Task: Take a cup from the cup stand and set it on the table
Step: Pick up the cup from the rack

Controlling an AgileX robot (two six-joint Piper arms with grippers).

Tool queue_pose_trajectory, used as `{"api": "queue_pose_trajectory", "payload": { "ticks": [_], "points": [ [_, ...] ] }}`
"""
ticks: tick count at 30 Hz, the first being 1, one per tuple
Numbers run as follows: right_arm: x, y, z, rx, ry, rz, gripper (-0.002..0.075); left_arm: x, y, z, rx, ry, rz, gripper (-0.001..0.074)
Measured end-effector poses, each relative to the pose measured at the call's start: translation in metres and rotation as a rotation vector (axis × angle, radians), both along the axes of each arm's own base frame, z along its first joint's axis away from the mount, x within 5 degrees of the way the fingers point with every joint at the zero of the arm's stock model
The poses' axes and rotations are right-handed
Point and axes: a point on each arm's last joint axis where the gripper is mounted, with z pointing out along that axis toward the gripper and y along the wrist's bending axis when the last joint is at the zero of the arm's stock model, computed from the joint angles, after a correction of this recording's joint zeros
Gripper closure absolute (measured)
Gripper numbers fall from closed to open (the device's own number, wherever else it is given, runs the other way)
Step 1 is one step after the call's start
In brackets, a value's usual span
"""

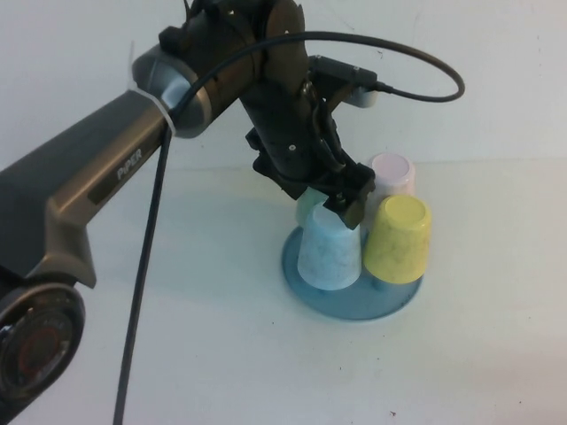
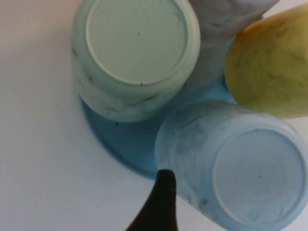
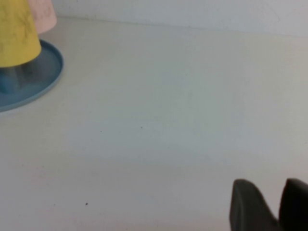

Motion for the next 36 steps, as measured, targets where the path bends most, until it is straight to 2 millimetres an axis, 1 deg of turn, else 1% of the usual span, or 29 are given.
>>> {"api": "queue_pose_trajectory", "payload": {
  "ticks": [6,12,15,20,24,25,27,28,29,31,33,36],
  "points": [
    [0.000,0.000,0.000,0.000,0.000,0.000,0.0572,0.005,-0.004,-0.017,0.014,0.035,0.002,0.0043],
    [0.000,0.000,0.000,0.000,0.000,0.000,0.0572,0.006,-0.007,-0.021,0.015,0.041,-0.001,0.0043],
    [0.000,0.000,0.000,0.000,0.000,0.000,0.0572,0.004,-0.014,-0.027,0.036,0.042,-0.017,0.0043],
    [0.000,0.000,0.000,0.000,0.000,0.000,0.0572,-0.003,-0.030,-0.040,0.126,0.014,-0.068,0.0043],
    [0.000,0.000,0.000,0.000,0.000,0.000,0.0572,-0.005,-0.036,-0.047,0.176,-0.004,-0.069,0.0043],
    [0.000,0.000,0.000,0.000,0.000,0.000,0.0572,-0.006,-0.036,-0.048,0.178,-0.002,-0.066,0.0045],
    [0.000,0.000,0.000,0.000,0.000,0.000,0.0572,-0.005,-0.036,-0.050,0.185,0.001,-0.058,0.0087],
    [0.000,0.000,0.000,0.000,0.000,0.000,0.0572,-0.005,-0.036,-0.050,0.186,0.000,-0.055,0.0133],
    [0.000,0.000,0.000,0.000,0.000,0.000,0.0572,-0.004,-0.036,-0.050,0.190,-0.002,-0.055,0.0148],
    [0.000,0.000,0.000,0.000,0.000,0.000,0.0572,-0.004,-0.036,-0.050,0.189,-0.002,-0.054,0.0148],
    [0.000,0.000,0.000,0.000,0.000,0.000,0.0572,-0.003,-0.036,-0.046,0.182,-0.016,-0.053,0.0148],
    [0.000,0.000,0.000,0.000,0.000,0.000,0.0572,0.000,-0.037,-0.027,0.155,-0.072,-0.043,0.0148]
  ]
}}
